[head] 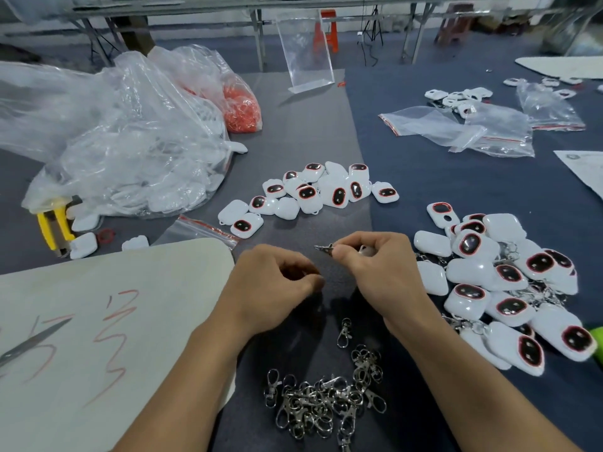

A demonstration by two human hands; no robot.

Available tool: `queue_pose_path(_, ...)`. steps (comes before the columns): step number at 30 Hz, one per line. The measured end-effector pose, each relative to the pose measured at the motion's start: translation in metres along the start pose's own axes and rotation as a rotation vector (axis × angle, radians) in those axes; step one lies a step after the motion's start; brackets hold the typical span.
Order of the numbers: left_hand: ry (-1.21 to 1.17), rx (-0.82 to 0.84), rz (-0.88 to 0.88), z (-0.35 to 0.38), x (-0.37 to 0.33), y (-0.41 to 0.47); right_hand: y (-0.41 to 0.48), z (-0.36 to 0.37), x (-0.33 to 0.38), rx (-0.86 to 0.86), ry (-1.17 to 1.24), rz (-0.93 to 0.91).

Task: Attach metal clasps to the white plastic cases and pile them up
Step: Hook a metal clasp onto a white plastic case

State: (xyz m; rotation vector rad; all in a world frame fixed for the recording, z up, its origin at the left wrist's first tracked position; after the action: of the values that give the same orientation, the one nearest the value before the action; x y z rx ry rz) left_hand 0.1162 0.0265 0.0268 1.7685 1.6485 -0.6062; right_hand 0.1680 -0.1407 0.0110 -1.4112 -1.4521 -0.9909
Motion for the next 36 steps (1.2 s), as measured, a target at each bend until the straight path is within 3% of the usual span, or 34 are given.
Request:
queue_pose_path(4,0.121,0.351,0.064,0.027,-0.014,-0.007,-0.001,-0.002,0.008,0.048,-0.289,-0.076)
queue_pose_path(8,0.174,0.438,0.156,0.048,-0.032,-0.012,-0.008,0.008,0.012,0.108,-0.621,-0.110)
queue_pose_path(13,0.106,0.368,0.165,0.048,-0.034,-0.009,-0.009,0.003,0.014,0.077,-0.505,-0.107)
queue_pose_path(19,-0.006,0.013,0.022,0.014,-0.008,0.001,-0.001,-0.005,0.010,0.114,-0.279,-0.047)
queue_pose_path(27,0.057,-0.148,-0.016,-0.004,0.007,0.002,-0.009,0.011,0.012,0.142,-0.567,-0.150)
queue_pose_path(36,0.088,-0.134,-0.037,-0.004,0.011,0.003,-0.015,0.015,0.018,0.114,-0.702,-0.186)
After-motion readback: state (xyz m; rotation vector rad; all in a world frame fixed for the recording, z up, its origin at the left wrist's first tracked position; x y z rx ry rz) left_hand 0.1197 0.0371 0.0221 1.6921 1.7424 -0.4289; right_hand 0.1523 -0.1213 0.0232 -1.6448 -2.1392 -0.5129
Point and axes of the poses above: each hand's wrist, its own y-axis towards the middle knuckle, its own z-axis out of the palm, x = y × z, the point moved 10 cm from there along y, towards the middle knuckle, and after that the axes turned 5 degrees about z, right-handed, at the moved point
